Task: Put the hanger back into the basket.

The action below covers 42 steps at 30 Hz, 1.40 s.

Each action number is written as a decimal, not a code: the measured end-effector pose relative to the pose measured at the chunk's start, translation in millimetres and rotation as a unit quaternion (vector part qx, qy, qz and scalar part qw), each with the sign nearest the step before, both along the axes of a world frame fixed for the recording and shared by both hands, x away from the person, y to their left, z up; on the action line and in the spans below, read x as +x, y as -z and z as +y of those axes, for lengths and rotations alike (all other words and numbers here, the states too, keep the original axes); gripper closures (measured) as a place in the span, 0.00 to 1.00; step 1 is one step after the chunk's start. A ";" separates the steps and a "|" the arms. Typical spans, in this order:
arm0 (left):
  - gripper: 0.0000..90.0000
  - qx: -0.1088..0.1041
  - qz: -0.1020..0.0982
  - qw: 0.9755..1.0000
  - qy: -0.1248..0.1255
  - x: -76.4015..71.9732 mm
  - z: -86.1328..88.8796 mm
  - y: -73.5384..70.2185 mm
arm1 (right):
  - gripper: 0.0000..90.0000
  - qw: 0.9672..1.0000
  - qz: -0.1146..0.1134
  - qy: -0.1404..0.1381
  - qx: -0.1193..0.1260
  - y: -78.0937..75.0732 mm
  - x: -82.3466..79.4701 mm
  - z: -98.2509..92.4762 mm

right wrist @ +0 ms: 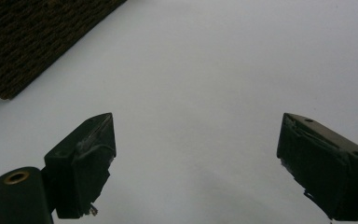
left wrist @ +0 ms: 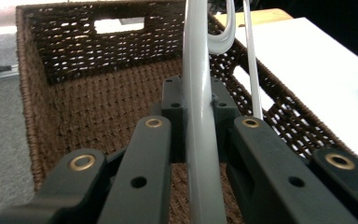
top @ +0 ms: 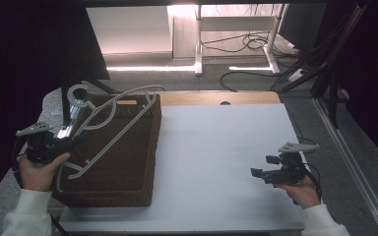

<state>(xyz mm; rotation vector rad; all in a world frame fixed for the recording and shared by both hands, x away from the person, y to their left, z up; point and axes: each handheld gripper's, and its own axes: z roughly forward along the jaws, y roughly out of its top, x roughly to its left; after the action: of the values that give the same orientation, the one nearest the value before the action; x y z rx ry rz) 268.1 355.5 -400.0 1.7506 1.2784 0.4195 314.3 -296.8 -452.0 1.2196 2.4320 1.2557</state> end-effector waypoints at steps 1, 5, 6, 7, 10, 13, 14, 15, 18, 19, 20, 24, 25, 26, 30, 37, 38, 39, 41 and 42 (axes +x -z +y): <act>0.91 -0.001 0.001 1.000 -0.001 0.6 1.4 1.3 | 0.14 1.000 0.001 0.000 -0.002 0.3 -0.1 0.4; 0.91 -0.002 0.009 1.000 -0.008 2.4 6.4 6.3 | 0.14 1.000 0.001 -0.001 -0.004 0.7 0.1 0.7; 0.91 0.000 0.011 1.000 -0.009 3.2 8.3 8.4 | 0.14 1.000 0.001 -0.001 -0.005 0.8 0.1 0.8; 0.91 0.000 0.011 1.000 -0.009 3.2 8.3 8.4 | 0.14 1.000 0.001 -0.001 -0.005 0.8 0.1 0.8; 0.91 0.003 0.009 1.000 -0.014 3.6 10.5 10.4 | 0.14 1.000 0.001 -0.001 -0.005 0.7 -0.1 0.9; 0.91 0.007 0.011 1.000 -0.014 4.9 12.0 12.2 | 0.13 1.000 0.001 0.000 -0.004 0.6 -0.1 0.7; 0.91 0.009 0.013 1.000 -0.015 5.4 12.1 12.8 | 0.13 1.000 0.001 0.000 -0.003 0.5 0.0 0.5; 0.91 0.012 0.016 1.000 -0.016 6.5 12.4 14.5 | 0.13 1.000 0.001 0.000 -0.003 0.5 0.0 0.3; 0.90 0.014 0.018 1.000 -0.018 7.5 12.6 16.4 | 0.13 1.000 0.001 0.002 -0.003 0.7 0.2 0.3; 0.90 0.017 0.021 0.999 -0.018 8.6 12.7 18.4 | 0.13 1.000 0.001 0.001 -0.003 0.6 0.1 0.3; 0.90 0.017 0.023 0.999 -0.019 9.0 12.8 19.3 | 0.13 1.000 0.001 0.001 -0.004 0.6 0.0 0.3; 0.90 0.017 0.028 0.999 -0.023 10.6 14.0 22.3 | 0.13 1.000 0.000 0.002 -0.004 0.5 -0.1 0.2; 0.90 0.017 0.028 0.999 -0.023 10.6 14.0 22.3 | 0.13 1.000 0.000 0.002 -0.004 0.5 -0.1 0.2; 0.90 0.018 0.027 0.999 -0.023 11.0 14.5 22.6 | 0.13 1.000 0.000 0.002 -0.004 0.5 0.0 0.1; 0.90 0.021 0.031 0.999 -0.021 13.5 14.7 24.3 | 0.13 1.000 0.001 0.002 -0.005 0.6 0.1 0.1; 0.83 0.030 0.038 0.999 -0.018 22.8 13.9 31.3 | 0.13 1.000 0.001 0.001 -0.005 0.5 -0.1 0.3; 0.57 0.027 0.038 0.999 -0.019 23.8 14.6 30.9 | 0.13 1.000 0.001 0.002 -0.005 0.5 0.0 0.0; 0.57 0.034 0.043 0.998 -0.023 24.8 14.3 30.5 | 0.13 1.000 0.001 0.002 -0.005 0.5 0.0 0.0; 0.43 0.045 0.047 0.997 -0.031 24.8 13.1 29.9 | 0.13 1.000 0.001 0.002 -0.004 0.4 0.0 -0.2; 0.35 0.045 0.048 0.997 -0.031 24.2 12.5 29.5 | 0.13 1.000 0.001 0.002 -0.005 0.5 -0.1 -0.1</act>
<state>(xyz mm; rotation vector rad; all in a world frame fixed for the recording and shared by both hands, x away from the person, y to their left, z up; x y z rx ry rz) 292.4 368.0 -429.5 1.8285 1.4038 0.4391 314.3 -296.9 -452.4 1.2228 2.4335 1.2401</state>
